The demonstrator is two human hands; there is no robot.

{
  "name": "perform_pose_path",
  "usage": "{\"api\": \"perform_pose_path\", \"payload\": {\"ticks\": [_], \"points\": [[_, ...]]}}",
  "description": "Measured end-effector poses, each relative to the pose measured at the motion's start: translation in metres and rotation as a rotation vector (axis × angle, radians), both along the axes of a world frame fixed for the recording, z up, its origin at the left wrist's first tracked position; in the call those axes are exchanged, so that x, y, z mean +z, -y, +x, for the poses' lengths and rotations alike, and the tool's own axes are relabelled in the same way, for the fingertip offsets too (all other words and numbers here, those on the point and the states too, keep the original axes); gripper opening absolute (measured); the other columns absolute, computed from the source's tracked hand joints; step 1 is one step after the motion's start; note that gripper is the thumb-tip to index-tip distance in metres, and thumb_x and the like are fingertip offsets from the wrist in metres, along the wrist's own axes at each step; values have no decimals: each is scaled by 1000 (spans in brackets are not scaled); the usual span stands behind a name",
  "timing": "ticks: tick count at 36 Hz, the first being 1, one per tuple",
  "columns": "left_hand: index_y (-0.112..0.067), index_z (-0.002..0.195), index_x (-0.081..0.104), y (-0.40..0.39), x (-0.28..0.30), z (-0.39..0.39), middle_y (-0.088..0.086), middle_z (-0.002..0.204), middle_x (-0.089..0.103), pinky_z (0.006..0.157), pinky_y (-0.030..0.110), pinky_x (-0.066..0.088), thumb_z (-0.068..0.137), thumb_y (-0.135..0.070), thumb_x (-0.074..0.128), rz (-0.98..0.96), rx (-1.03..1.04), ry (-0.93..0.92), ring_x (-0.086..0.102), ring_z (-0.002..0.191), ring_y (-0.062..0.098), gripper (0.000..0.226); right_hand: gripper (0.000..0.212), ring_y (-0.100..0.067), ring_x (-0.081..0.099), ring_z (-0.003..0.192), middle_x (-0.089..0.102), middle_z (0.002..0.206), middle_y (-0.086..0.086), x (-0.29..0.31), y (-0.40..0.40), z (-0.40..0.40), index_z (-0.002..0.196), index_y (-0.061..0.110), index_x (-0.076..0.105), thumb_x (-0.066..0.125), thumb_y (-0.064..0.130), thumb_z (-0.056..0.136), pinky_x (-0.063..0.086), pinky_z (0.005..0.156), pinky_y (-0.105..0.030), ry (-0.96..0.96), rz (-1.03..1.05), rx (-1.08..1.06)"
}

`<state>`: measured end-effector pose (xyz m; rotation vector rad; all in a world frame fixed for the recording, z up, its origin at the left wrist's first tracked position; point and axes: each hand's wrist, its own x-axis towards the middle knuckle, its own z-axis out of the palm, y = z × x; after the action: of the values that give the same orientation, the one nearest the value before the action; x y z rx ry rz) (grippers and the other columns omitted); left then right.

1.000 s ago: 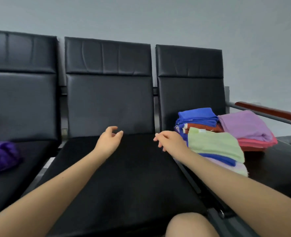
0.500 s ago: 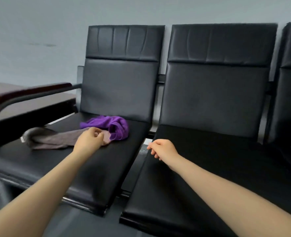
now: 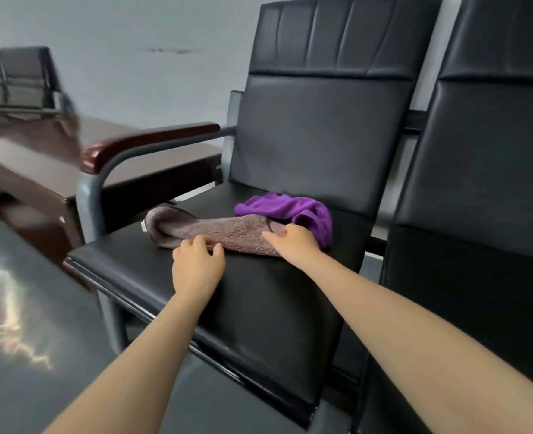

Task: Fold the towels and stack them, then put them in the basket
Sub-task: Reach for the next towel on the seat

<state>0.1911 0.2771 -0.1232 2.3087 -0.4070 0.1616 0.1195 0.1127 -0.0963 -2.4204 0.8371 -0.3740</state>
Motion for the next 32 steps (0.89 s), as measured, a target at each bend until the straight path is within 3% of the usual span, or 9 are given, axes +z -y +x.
{"api": "perform_pose_path", "payload": {"ticks": [1,3,7,11,16,22,27,32], "points": [[-17,119,63,0,0,1,13,125,55,97,40,38,93,-33,50,14,-4,8,42,122,33,33,59,-36,51,122,57,129,-14,-3,-3,6,130,19,57,58,60,87,46,94,-38,-71,-40,-10],[-19,117,63,2,-1,1,11,124,56,95,39,38,93,-34,50,45,-23,32,44,119,33,31,77,-36,44,131,45,143,-15,-6,-10,13,146,21,40,63,60,83,43,101,-43,-138,-100,-37],[-19,117,62,-2,0,4,9,124,55,95,38,38,93,-33,49,-31,-29,-8,42,122,30,30,49,-31,55,119,58,130,-10,-8,-22,21,129,11,55,57,45,93,46,97,-40,-154,-174,38],[-16,119,62,-12,3,7,12,122,55,98,38,38,94,-33,51,-160,-61,-57,44,122,30,33,41,-28,51,121,58,130,-8,-5,-37,12,124,11,58,54,41,96,41,101,-41,-25,-240,190],[-18,116,62,-27,13,5,6,117,62,96,37,43,92,-41,53,-359,-56,-75,54,115,25,35,31,-18,58,101,63,111,-6,34,-58,0,113,5,60,56,31,97,48,92,-38,346,40,248],[-17,134,49,-44,42,-11,4,126,55,101,46,45,82,-66,48,-719,19,-154,54,114,21,72,27,-20,62,103,68,108,-6,100,-78,-23,111,7,64,56,28,97,50,94,-40,564,216,326],[-27,118,59,-41,64,-34,-3,123,59,98,47,48,76,-73,44,-831,-120,-245,58,111,16,64,16,-20,65,99,70,102,-6,134,-75,-67,104,10,67,57,21,97,52,89,-33,709,317,337],[-17,120,59,-10,73,-75,0,115,61,85,40,55,94,-51,49,-790,-310,-428,61,105,17,44,9,-20,67,95,71,97,-7,149,-53,-129,96,14,67,59,16,96,54,87,-34,843,405,241]]}}
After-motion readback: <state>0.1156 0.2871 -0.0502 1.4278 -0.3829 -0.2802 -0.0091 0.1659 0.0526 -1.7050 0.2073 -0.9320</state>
